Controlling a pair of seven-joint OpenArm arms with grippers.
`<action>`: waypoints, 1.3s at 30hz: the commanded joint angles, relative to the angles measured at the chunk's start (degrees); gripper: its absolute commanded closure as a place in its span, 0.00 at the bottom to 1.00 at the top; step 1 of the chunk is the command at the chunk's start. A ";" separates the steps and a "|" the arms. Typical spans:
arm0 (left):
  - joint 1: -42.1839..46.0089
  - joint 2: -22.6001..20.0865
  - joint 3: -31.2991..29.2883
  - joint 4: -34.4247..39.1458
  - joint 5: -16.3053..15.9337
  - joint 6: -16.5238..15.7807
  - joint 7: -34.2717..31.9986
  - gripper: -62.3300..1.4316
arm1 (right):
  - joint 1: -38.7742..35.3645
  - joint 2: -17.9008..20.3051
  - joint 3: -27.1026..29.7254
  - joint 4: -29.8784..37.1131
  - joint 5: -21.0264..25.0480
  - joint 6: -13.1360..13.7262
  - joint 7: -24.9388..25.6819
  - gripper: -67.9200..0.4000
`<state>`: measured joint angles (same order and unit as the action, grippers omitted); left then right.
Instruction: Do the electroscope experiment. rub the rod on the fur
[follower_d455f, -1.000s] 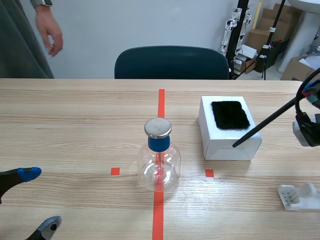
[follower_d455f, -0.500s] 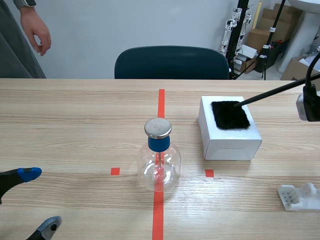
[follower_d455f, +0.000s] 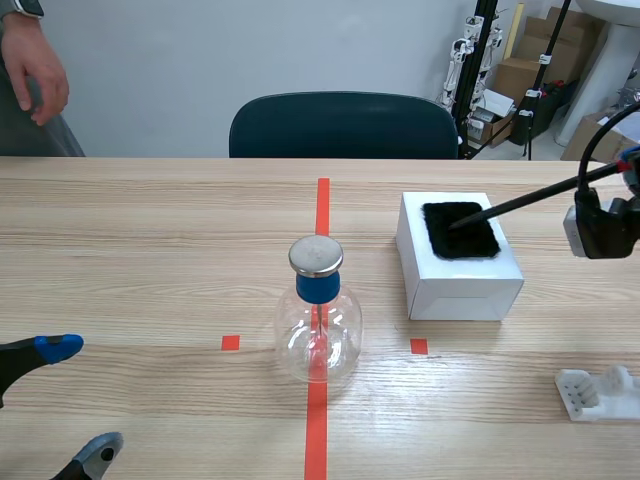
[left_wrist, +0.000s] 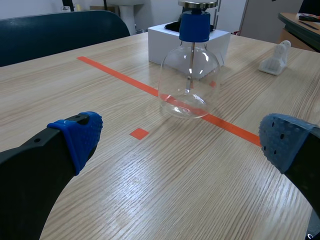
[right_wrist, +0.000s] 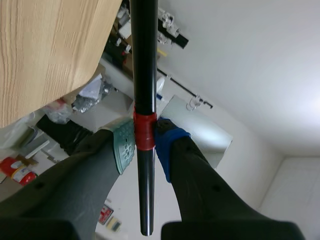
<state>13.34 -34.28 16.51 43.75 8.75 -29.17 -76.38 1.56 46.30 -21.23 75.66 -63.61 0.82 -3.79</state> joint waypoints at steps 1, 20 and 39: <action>-0.15 -0.15 0.02 0.94 -0.57 -0.13 -0.79 0.00 | 0.96 1.62 0.52 0.66 -0.20 0.31 -3.02 0.99; -0.15 -0.15 0.02 0.94 -0.57 -0.13 -0.79 0.00 | 0.33 0.44 0.42 0.39 1.38 4.83 -2.08 0.99; -0.15 -0.15 0.02 0.94 -0.57 -0.13 -0.79 0.00 | 0.37 -0.59 0.13 0.44 0.92 4.81 0.90 0.99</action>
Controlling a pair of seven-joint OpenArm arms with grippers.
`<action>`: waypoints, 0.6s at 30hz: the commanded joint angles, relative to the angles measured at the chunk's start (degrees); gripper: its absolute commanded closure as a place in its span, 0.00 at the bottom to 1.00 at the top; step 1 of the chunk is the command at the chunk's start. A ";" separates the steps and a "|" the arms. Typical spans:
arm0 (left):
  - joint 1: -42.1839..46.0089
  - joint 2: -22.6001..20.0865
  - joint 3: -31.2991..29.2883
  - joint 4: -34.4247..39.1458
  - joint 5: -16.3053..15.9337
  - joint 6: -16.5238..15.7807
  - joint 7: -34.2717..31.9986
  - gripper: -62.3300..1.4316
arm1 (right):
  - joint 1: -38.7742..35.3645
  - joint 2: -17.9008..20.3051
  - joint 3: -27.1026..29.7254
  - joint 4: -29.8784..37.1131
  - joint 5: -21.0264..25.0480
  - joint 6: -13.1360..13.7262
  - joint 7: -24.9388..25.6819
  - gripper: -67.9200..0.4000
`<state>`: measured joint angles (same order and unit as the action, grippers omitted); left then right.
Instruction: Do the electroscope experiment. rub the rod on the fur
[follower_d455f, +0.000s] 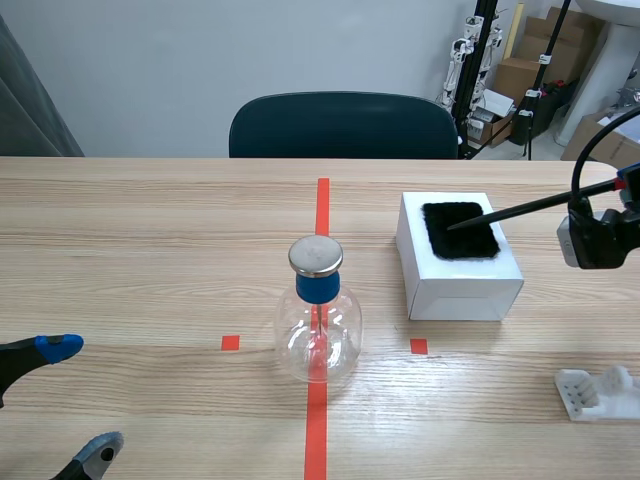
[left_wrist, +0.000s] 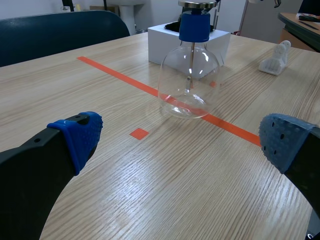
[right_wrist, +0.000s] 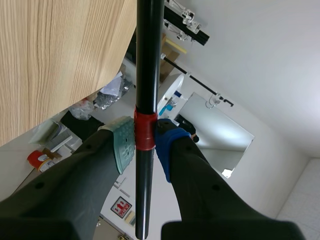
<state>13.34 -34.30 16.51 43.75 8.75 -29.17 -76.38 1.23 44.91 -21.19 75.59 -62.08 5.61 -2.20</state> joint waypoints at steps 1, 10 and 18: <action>-0.15 -0.13 0.02 0.94 -0.57 -0.13 -0.79 0.00 | 0.68 0.79 0.09 0.50 -0.61 0.02 -1.42 0.99; -0.15 -0.13 0.02 0.94 -0.57 -0.13 -0.79 0.00 | 0.76 1.09 0.11 0.52 -0.52 0.02 -0.57 0.99; -0.15 -0.13 0.02 0.94 -0.57 -0.13 -0.79 0.00 | 1.16 0.50 -0.04 0.52 -0.66 0.04 -3.69 0.99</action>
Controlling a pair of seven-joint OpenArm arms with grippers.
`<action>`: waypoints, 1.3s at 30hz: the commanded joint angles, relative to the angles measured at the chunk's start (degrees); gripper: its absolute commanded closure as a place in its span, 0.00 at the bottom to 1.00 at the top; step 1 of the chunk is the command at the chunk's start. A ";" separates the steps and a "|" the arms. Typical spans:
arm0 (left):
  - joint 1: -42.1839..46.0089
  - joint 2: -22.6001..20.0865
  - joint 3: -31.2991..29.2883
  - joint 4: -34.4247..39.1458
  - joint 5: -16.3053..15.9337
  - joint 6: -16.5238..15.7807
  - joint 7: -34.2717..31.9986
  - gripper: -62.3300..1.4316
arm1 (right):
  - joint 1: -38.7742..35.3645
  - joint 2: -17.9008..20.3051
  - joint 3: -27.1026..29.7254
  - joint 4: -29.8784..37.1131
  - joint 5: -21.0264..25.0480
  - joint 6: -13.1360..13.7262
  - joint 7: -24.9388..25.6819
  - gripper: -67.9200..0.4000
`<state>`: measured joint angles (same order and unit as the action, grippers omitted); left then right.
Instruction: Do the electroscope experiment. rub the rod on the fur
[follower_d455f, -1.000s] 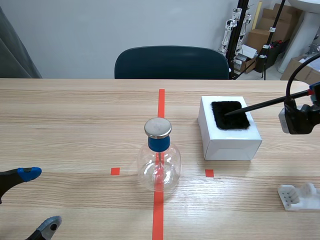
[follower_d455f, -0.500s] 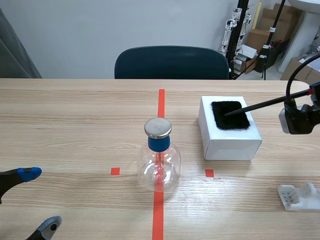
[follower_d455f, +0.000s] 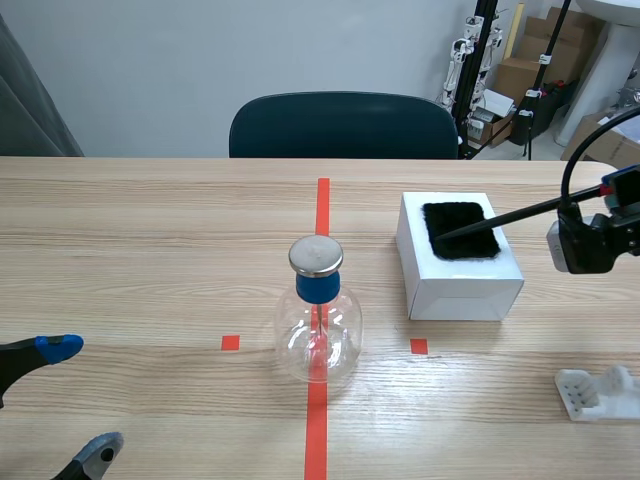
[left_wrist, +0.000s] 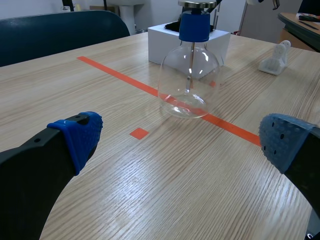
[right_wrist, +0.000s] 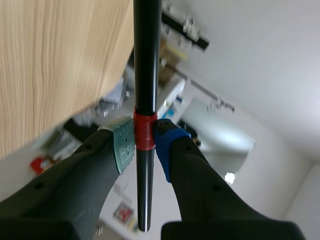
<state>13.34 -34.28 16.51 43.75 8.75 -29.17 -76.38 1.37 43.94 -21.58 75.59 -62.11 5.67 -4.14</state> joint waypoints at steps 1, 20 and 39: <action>-0.15 -0.15 0.02 0.94 -0.57 -0.13 -0.79 0.00 | 1.03 1.64 0.35 0.52 -0.52 0.02 -3.34 0.99; -0.15 -0.15 0.02 0.94 -0.57 -0.13 -0.79 0.00 | 2.64 1.75 -0.63 0.52 -0.74 0.20 -1.22 0.99; -0.15 -0.15 0.02 0.94 -0.57 -0.13 -0.79 0.00 | 4.44 3.65 -4.13 0.52 -1.90 0.20 -1.95 0.99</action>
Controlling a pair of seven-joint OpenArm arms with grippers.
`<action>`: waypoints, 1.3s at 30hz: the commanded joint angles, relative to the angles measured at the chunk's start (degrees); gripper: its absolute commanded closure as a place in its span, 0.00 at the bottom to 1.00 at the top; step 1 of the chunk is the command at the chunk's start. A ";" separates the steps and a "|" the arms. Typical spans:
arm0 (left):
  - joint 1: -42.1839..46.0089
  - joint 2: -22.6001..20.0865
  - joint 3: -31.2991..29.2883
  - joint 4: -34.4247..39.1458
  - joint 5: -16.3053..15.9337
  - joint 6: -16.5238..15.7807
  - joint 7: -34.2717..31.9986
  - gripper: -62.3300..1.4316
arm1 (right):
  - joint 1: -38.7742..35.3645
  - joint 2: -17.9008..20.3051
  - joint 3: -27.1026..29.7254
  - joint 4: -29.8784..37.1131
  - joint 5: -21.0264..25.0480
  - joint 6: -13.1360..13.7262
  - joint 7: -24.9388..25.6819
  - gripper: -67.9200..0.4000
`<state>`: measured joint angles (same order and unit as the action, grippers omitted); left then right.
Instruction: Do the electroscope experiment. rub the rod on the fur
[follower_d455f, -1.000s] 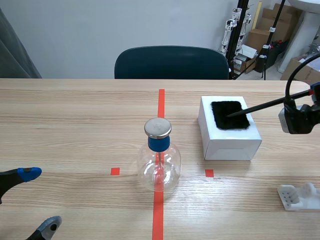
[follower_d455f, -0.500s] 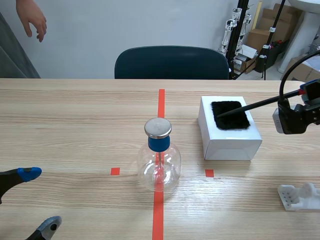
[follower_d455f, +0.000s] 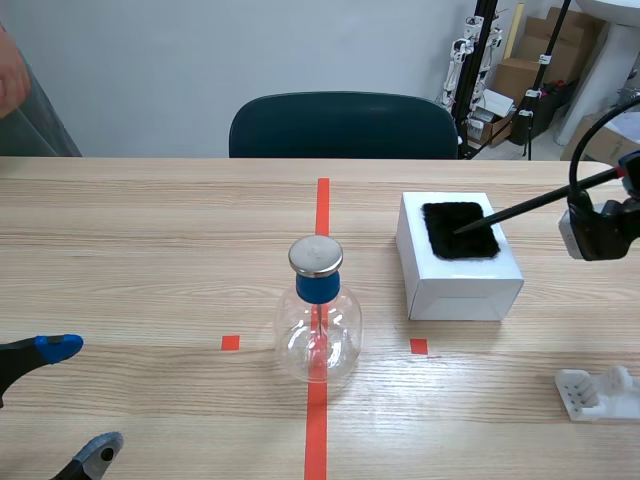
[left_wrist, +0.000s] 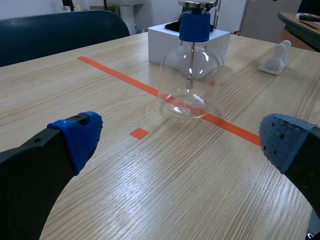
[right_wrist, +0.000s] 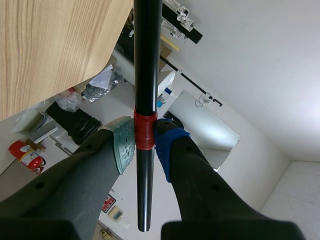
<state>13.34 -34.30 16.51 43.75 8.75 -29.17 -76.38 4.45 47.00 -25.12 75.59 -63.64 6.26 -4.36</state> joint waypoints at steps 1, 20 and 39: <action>-0.15 -0.13 0.02 0.94 -0.57 -0.13 -0.81 0.00 | 1.44 0.59 -0.76 0.52 -0.35 -0.39 -3.80 0.99; -0.15 -0.13 0.02 0.94 -0.57 -0.13 -0.79 0.00 | 1.46 0.46 -0.94 0.52 -1.77 -0.39 -8.94 0.99; -0.15 -0.13 0.02 0.94 -0.57 -0.13 -0.92 0.00 | 3.89 2.05 -2.43 0.81 -5.84 -0.39 1.57 0.99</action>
<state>13.34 -34.28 16.51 43.75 8.75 -29.17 -76.38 6.83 48.12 -26.79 75.61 -68.99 6.00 -2.26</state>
